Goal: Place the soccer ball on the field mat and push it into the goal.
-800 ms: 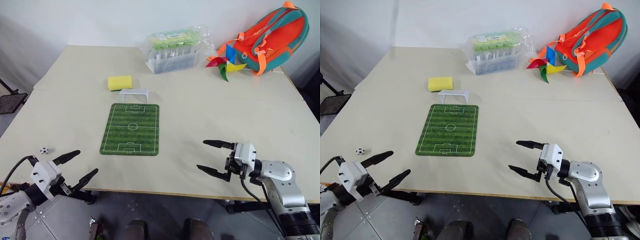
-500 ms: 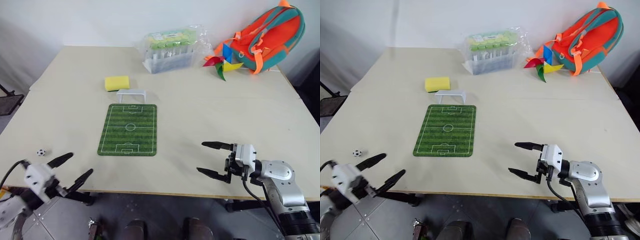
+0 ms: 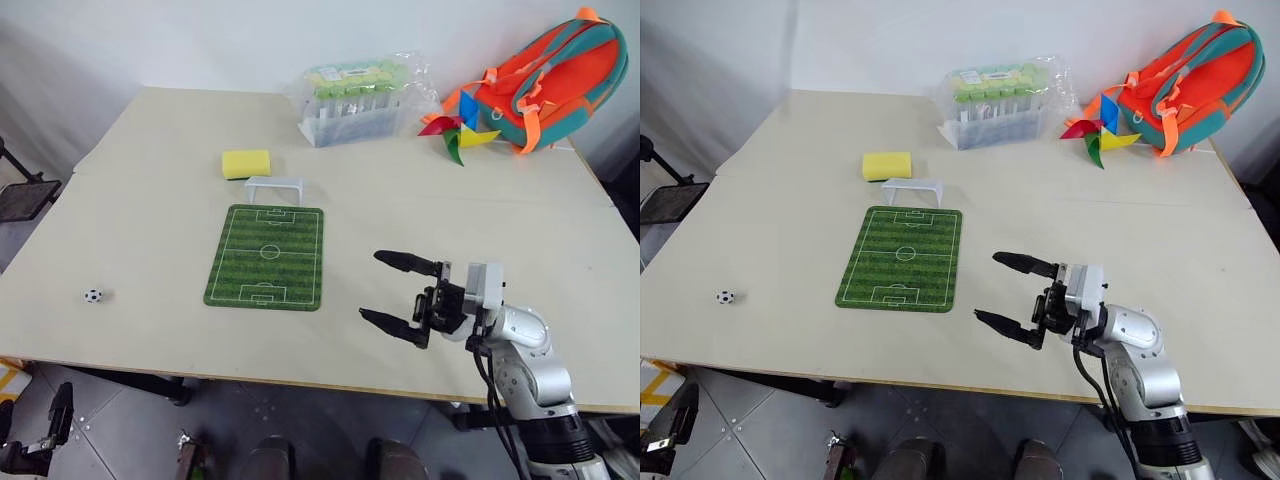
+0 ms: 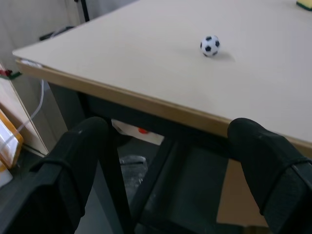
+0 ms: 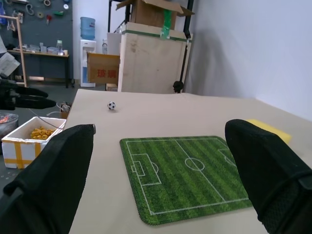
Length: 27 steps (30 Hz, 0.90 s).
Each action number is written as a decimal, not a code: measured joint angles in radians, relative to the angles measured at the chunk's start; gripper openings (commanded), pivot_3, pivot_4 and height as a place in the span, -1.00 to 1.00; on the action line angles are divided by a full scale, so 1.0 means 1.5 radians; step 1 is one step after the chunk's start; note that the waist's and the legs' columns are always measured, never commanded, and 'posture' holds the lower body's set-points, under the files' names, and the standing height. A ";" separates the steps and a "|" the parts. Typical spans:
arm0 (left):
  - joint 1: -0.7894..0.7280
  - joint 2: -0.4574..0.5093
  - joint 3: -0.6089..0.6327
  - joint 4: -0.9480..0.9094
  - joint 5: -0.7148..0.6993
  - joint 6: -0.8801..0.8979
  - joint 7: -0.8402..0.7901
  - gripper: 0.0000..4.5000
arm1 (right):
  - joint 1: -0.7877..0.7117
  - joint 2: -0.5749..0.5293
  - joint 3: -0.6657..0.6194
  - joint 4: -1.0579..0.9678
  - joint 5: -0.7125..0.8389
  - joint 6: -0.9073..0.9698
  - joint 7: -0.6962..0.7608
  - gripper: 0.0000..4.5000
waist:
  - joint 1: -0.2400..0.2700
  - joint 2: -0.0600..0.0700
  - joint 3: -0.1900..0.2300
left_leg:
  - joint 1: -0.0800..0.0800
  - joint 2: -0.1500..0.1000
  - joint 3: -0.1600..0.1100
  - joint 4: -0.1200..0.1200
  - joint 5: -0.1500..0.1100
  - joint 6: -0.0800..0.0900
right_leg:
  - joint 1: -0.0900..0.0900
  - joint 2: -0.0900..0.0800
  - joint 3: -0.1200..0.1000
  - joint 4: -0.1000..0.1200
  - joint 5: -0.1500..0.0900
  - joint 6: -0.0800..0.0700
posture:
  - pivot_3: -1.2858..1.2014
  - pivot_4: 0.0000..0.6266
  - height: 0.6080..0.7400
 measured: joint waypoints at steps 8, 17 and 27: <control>-0.141 0.140 -0.027 -0.033 0.000 0.106 0.078 0.99 | -0.002 0.001 0.000 0.017 -0.002 -0.002 0.012 1.00 | -0.004 0.000 0.000 | 0.001 0.001 0.002 0.000 0.000 0.000 | -0.001 0.001 0.003 0.002 0.000 -0.001 | 0.03 -0.52 1.00; -0.307 0.225 -0.114 0.096 0.078 0.220 0.138 0.99 | 0.004 0.009 0.001 0.016 -0.009 -0.004 0.004 1.00 | -0.011 0.000 0.000 | 0.002 0.002 0.006 0.000 0.000 -0.001 | -0.004 0.003 0.006 0.003 0.000 -0.001 | 0.03 -0.52 1.00; -0.345 0.233 -0.139 0.190 0.116 0.211 0.125 0.01 | 0.034 0.010 0.001 0.000 -0.015 -0.004 -0.027 1.00 | -0.019 -0.001 0.000 | 0.002 0.003 0.010 -0.001 0.000 -0.001 | -0.006 0.004 0.011 0.003 0.000 -0.001 | 0.03 -0.52 1.00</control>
